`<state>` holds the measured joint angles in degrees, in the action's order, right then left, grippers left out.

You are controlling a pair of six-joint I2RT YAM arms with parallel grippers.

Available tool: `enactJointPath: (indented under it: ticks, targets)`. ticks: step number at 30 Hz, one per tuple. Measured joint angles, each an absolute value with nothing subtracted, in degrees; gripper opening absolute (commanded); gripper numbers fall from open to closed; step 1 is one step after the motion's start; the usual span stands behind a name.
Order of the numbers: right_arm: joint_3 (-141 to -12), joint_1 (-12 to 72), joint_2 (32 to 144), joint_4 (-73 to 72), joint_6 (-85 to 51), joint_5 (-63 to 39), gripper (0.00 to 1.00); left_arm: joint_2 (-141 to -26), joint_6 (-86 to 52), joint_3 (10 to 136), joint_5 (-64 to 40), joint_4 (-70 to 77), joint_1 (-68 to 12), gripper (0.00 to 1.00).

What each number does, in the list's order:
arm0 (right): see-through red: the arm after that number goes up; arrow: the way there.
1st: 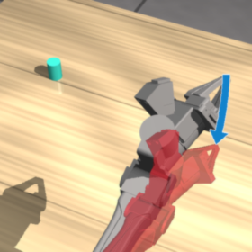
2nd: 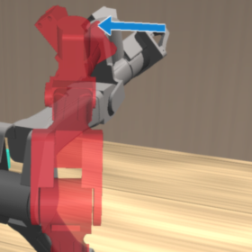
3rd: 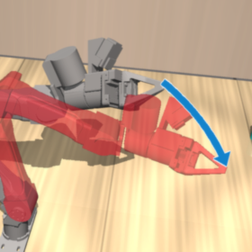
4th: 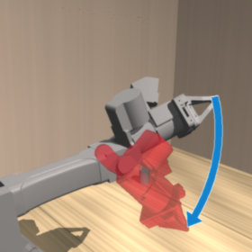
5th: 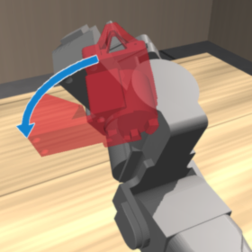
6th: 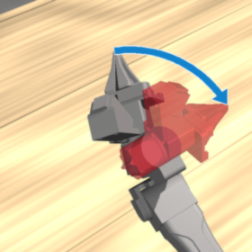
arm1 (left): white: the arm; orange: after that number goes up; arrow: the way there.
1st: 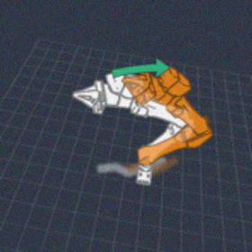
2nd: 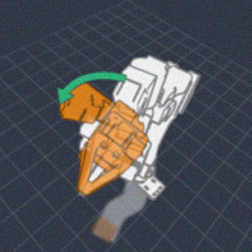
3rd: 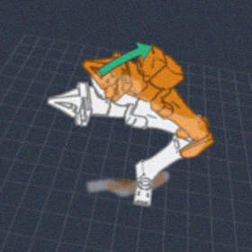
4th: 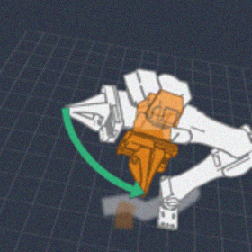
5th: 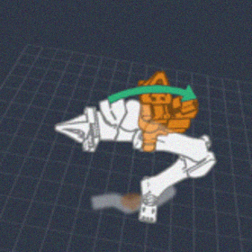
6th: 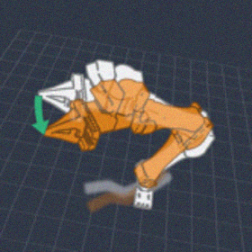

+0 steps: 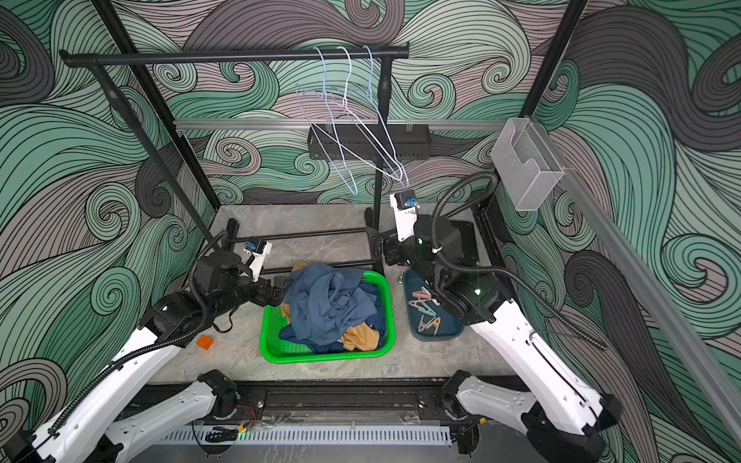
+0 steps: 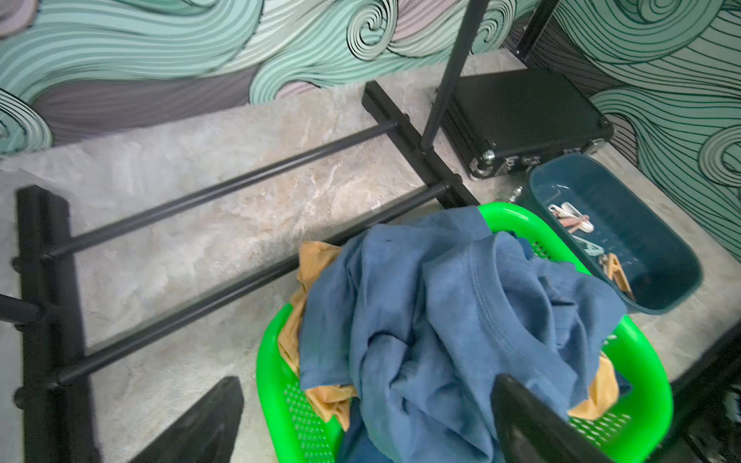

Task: Remove the clothespins securing t-shirts to the hanger
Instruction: Reset both arms

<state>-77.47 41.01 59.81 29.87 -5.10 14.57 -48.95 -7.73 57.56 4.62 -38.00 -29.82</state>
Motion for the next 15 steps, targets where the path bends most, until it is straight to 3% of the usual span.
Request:
enactJointPath:
  ticks: [6,15]
  targets:
    - [-66.2,38.0,51.7,28.5,-5.1,15.5,0.99,-45.8,-4.8,51.4,9.5,-30.1,-27.1,0.98]
    - [-39.6,25.5,43.3,14.7,-3.2,19.6,0.99,-43.9,5.8,34.6,20.2,-8.5,-21.6,0.99]
